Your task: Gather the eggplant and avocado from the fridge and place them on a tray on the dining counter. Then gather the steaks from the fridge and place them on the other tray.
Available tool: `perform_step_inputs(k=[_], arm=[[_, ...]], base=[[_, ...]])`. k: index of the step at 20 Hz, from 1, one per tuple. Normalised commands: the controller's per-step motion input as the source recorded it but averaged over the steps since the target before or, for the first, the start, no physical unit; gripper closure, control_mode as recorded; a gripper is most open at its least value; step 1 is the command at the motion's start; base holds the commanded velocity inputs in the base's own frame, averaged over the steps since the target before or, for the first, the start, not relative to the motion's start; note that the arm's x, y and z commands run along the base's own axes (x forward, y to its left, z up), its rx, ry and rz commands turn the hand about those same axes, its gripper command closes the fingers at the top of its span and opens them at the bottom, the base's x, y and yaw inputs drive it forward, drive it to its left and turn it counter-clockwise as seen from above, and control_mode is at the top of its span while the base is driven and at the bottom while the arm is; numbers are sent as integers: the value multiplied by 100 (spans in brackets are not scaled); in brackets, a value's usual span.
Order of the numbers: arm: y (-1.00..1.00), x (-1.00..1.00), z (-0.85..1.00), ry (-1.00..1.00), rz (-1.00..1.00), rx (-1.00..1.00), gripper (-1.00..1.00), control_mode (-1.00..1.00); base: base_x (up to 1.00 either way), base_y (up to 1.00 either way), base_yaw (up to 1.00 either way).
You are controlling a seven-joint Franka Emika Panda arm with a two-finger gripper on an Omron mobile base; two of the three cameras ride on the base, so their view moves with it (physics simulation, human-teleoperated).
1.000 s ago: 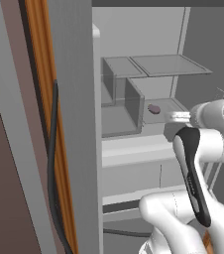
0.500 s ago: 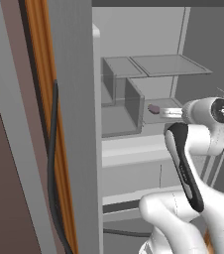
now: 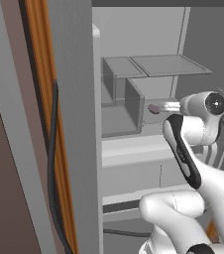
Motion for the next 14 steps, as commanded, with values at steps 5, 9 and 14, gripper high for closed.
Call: perform_step_inputs(k=[5, 9, 14], arm=[[-25, 34, -31, 0, 0, -2, -100, -100], [-12, 26, -47, 0, 0, -4, -100, -100], [0, 50, -33, 0, 0, -1, -100, -100]], base=[[0, 0, 0], [0, 0, 0], [0, 0, 0]])
